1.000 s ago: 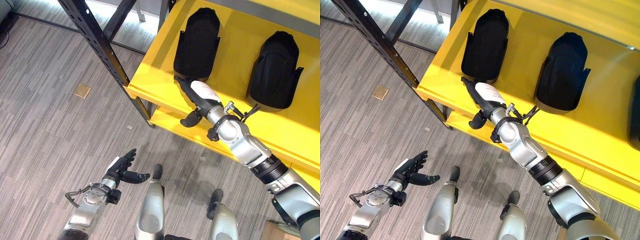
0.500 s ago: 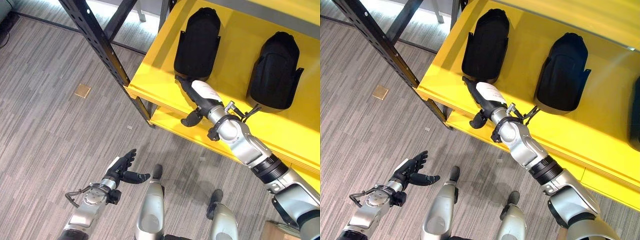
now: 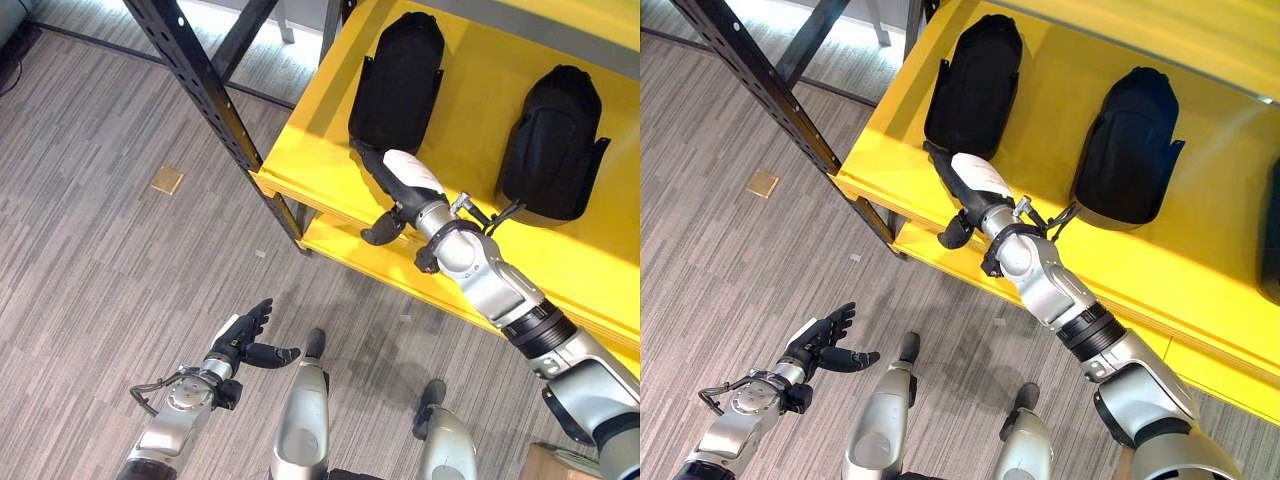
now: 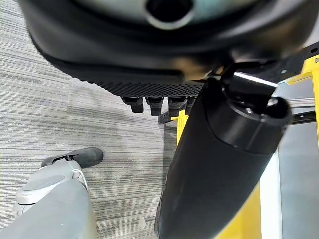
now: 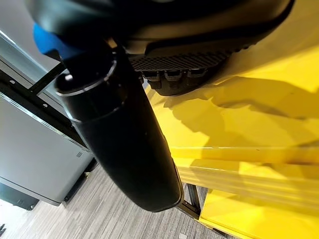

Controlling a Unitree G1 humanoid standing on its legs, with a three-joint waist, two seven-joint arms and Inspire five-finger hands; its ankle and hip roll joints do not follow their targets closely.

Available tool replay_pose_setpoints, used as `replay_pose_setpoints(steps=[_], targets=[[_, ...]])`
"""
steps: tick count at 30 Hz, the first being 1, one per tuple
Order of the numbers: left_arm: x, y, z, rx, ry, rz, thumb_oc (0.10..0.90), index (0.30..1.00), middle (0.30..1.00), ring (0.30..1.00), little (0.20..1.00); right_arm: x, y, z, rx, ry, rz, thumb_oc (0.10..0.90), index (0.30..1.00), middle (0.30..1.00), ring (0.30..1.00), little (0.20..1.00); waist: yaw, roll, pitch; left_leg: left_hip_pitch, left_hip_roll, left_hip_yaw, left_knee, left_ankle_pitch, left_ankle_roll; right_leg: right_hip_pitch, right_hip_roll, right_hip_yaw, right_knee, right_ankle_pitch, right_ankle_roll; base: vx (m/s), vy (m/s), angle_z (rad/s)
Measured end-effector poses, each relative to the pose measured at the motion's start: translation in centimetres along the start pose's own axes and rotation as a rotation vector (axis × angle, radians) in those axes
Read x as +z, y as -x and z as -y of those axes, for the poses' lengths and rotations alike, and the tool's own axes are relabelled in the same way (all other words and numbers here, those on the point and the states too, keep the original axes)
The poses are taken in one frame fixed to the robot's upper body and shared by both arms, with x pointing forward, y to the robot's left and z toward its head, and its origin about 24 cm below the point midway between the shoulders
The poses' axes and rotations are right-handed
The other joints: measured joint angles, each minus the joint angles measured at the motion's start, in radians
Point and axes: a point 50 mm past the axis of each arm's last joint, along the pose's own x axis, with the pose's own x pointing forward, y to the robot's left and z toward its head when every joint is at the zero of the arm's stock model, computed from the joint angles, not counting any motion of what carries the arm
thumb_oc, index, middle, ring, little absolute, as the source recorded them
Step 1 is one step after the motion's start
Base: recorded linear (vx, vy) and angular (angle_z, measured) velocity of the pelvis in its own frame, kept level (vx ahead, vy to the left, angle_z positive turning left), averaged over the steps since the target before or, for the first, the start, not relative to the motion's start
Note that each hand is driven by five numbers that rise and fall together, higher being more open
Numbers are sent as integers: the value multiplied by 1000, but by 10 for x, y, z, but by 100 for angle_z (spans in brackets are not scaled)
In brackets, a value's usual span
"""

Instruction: Move parts from the plastic box to the shelf.

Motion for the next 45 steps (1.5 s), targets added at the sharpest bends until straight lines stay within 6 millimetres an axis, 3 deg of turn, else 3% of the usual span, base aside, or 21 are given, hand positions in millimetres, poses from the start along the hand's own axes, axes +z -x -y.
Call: replay_pose_setpoints(steps=[6,13,18,27,30,34,36,37,38,41,45], targets=[[0,0,0,0,0,0,900,1000,1000,1000,1000,4,0,-10,70,-13,18,900,1000,1000,1000,1000,-5,0,0,0,0,0,1,0,0,-3,-1,1,6,-2,0,0,0,0],[0,-2,7,-13,-8,-2,900,1000,1000,1000,1000,38,3,-42,223,-61,128,900,1000,1000,1000,1000,-14,7,1,-5,-2,7,-1,1,0,-19,-3,13,13,-3,2,-32,24,-3],[-1,-3,11,-20,-6,-3,900,1000,1000,1000,1000,48,4,-48,243,-78,141,900,1000,1000,1000,1000,-9,7,1,-5,-2,1,-2,0,0,-19,-3,10,27,-19,2,-4,-26,4],[-4,-3,10,-15,-2,-5,900,1000,1000,1000,1000,49,12,-57,333,-175,114,900,1000,1000,1000,1000,-14,5,0,22,2,2,-22,4,-4,4,1,7,13,-16,2,9,0,0],[-7,-3,12,-4,35,-6,900,1000,1000,1000,1000,44,30,-60,407,-228,120,900,1000,1000,1000,1000,-18,-2,-4,68,7,5,-55,6,-4,61,9,-5,-40,3,7,62,25,1],[-23,5,11,28,181,-31,900,1000,1000,1000,1000,51,67,-67,512,-401,176,900,1000,1000,1000,1000,-58,-48,-29,138,23,29,-109,13,-12,135,27,-8,-123,34,9,92,5,-15],[-31,10,15,49,340,-30,900,1000,1000,1000,1000,36,86,-79,539,-545,112,900,1000,1000,1000,1000,-93,-94,-87,180,39,49,-149,17,-17,172,44,-6,-184,53,7,75,-23,-25],[-36,12,21,29,396,-37,900,1000,1000,1000,1000,17,94,-89,545,-602,23,900,1000,1000,1000,1000,-105,-117,-143,189,51,63,-169,20,-22,175,58,2,-211,64,3,45,-28,-28],[-35,12,24,22,433,-30,900,1000,1000,1000,1000,9,97,-92,538,-619,-16,900,1000,1000,1000,1000,-122,-125,-158,201,56,70,-179,23,-25,178,63,7,-215,66,2,38,-33,-27],[-38,12,41,-28,612,-10,900,1000,1000,1000,1000,-24,120,-103,507,-707,-140,900,1000,1000,1000,1000,-151,-130,-211,242,71,89,-215,30,-34,203,79,18,-246,75,-2,-3,-22,-18],[-45,19,50,-51,711,-6,900,1000,1000,1000,1000,-36,139,-104,531,-739,-147,900,1000,1000,1000,1000,-198,-125,-246,280,97,125,-265,50,-43,213,106,41,-286,96,-7,-17,-21,-24]])
